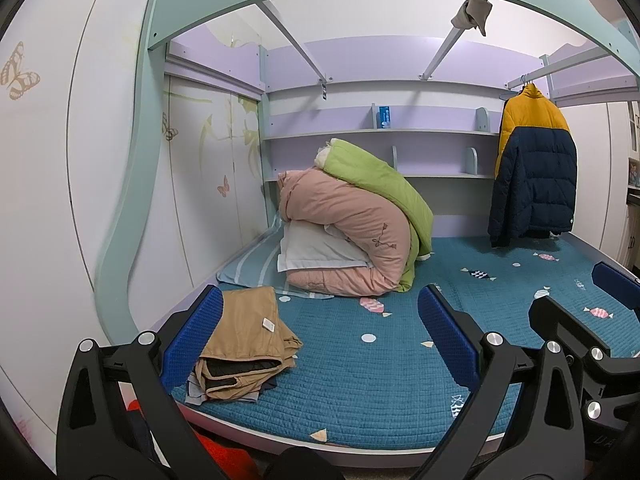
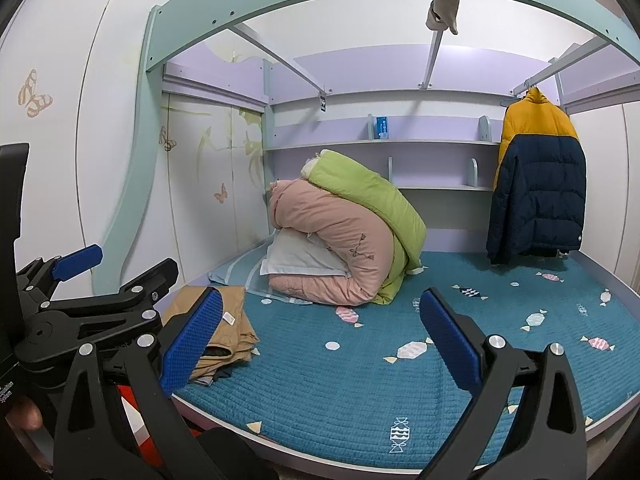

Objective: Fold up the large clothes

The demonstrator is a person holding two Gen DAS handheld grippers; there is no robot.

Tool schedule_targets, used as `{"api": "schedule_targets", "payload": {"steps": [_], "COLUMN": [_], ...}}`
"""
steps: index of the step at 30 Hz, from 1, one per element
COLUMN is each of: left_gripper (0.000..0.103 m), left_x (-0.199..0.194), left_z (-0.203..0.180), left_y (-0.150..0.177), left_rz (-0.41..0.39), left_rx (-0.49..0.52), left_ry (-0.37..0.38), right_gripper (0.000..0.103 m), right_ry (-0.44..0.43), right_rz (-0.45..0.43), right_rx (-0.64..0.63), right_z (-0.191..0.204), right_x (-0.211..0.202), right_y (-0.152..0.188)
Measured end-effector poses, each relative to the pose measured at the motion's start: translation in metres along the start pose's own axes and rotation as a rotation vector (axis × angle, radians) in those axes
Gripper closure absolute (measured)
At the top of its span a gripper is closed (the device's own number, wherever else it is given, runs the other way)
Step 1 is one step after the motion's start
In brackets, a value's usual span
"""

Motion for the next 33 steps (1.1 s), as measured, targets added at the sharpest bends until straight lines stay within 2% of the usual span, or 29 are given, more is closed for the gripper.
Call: {"api": "schedule_targets", "payload": {"steps": [33], "left_gripper": [0.005], "left_x": [0.0009], "left_z": [-0.0006], "left_y": [0.0], "left_rz": [0.001], "left_rx": [-0.002], "left_ry": [0.002], "right_gripper": [0.008], "right_ry": [0.006], "right_rz": [-0.001], "right_rx": [0.004], "right_z": [0.0034], "right_x": [-0.0001], "right_y": [0.0004]}}
Point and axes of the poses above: each gripper's, at about its wrist camera, not at the fingertips, and x roughly the way its jaws point, z to its left, y to its underside, the point moved 4 cm from there along x, roughly the way its jaws point, and after that the axes turned 3 degrees about -z, right-handed, at the moved point
